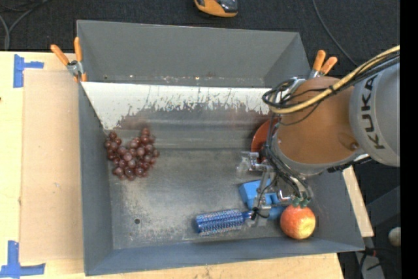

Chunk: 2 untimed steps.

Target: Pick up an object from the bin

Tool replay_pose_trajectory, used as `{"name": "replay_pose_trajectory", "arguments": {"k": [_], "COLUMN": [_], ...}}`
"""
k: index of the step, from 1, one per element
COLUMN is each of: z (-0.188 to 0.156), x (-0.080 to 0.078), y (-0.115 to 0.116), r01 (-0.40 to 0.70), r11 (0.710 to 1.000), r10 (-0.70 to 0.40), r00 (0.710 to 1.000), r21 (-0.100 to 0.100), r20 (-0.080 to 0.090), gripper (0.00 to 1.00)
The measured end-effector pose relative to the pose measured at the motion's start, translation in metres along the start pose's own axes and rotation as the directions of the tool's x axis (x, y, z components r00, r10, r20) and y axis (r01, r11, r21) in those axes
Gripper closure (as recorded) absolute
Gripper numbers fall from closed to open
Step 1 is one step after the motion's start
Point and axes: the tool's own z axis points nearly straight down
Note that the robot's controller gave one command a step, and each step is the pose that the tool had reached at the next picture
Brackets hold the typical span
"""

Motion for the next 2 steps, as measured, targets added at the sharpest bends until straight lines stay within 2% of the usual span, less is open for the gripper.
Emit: {"name": "replay_pose_trajectory", "arguments": {"k": [1, 2], "z": [0.0, -0.044], "x": [0.0, -0.001], "y": [0.0, -0.06], "r01": [0.0, -0.035], "r11": [1.0, 0.999], "r10": [0.0, 0.035], "r00": [1.0, 0.999], "r21": [0.0, -0.001], "r20": [0.0, 0.0], "gripper": [0.0, 1.0]}}
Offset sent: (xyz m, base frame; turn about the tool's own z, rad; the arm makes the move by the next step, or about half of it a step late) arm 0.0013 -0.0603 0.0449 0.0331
